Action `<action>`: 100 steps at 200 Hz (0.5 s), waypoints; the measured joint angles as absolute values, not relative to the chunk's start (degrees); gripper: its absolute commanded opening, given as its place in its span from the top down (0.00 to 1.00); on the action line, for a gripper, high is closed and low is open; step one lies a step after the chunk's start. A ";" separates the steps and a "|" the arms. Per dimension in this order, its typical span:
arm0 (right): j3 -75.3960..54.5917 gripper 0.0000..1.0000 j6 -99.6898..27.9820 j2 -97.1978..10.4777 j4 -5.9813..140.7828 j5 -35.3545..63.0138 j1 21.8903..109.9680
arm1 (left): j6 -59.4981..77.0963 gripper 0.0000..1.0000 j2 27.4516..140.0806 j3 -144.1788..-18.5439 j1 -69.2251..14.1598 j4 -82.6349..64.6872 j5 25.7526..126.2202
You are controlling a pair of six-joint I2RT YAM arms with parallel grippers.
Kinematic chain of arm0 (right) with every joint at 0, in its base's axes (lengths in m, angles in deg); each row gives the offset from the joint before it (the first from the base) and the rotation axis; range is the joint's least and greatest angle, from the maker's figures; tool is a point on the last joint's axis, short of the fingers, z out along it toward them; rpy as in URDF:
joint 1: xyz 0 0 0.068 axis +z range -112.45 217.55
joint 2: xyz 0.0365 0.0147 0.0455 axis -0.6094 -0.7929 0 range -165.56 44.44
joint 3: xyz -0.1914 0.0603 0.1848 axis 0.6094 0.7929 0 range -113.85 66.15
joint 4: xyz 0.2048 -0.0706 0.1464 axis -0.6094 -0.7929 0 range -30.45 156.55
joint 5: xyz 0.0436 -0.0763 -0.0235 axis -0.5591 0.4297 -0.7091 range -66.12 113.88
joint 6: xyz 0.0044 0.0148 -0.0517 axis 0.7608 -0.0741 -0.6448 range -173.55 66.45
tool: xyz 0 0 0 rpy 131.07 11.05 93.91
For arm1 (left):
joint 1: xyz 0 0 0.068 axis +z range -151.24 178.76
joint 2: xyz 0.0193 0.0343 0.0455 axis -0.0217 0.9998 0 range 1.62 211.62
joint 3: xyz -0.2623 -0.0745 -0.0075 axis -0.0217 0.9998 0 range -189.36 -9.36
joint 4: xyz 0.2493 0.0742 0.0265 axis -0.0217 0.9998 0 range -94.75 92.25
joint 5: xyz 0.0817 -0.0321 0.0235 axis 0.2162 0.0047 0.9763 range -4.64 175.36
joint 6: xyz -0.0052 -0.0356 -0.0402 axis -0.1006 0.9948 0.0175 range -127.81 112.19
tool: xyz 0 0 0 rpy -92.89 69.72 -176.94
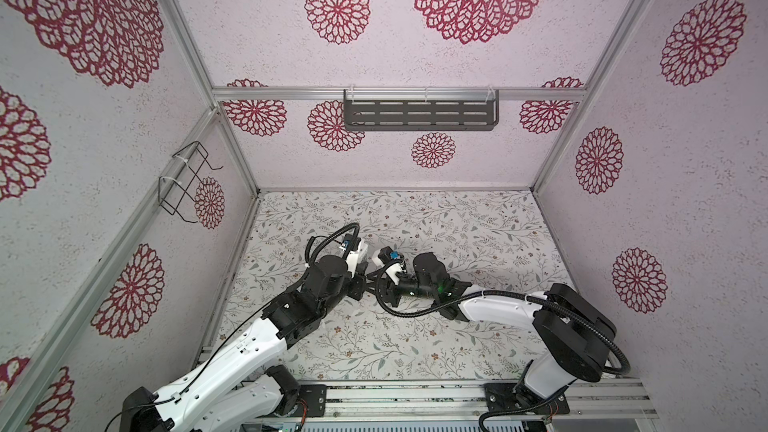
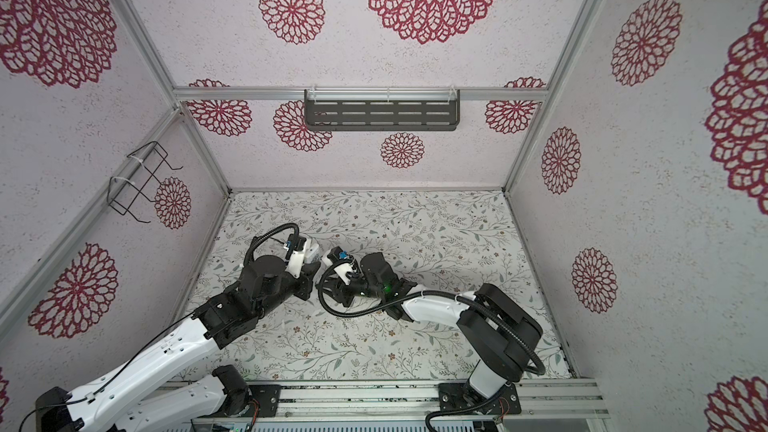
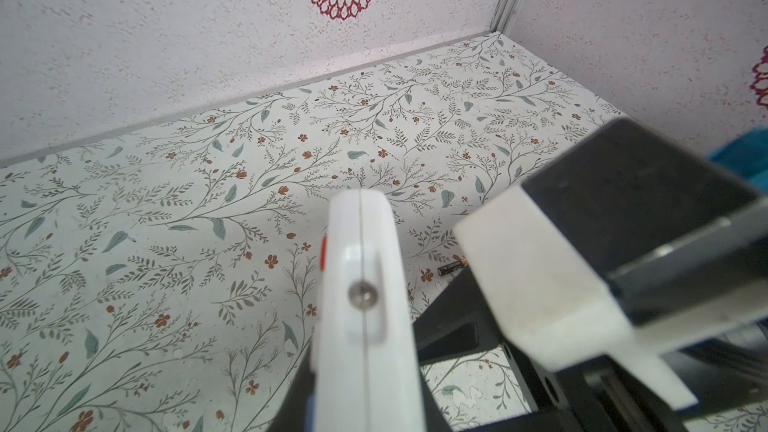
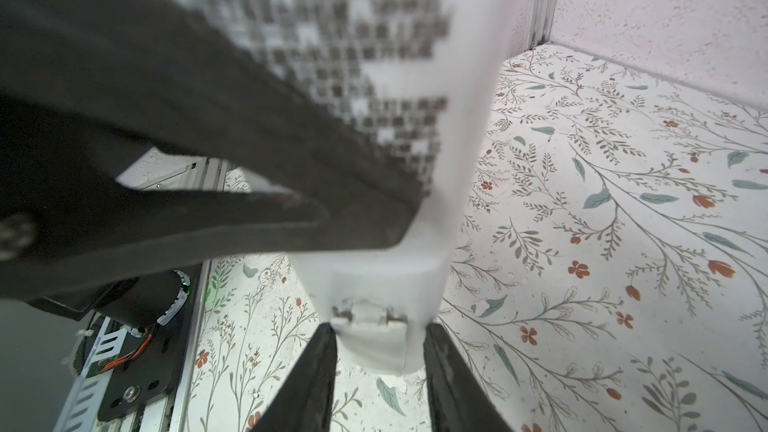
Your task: Load the batteries into the remote control
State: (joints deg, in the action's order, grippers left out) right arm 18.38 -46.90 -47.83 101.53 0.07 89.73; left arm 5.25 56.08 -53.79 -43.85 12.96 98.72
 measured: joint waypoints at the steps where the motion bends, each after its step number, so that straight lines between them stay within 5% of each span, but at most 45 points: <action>1: 18.38 0.63 -46.92 -47.83 101.51 0.07 89.73 | 5.25 1.00 56.10 -53.79 -43.85 12.96 98.74; 100: 18.38 0.61 -46.90 -47.81 102.58 -0.19 89.73 | 4.79 1.00 57.24 -53.79 -43.96 12.83 100.30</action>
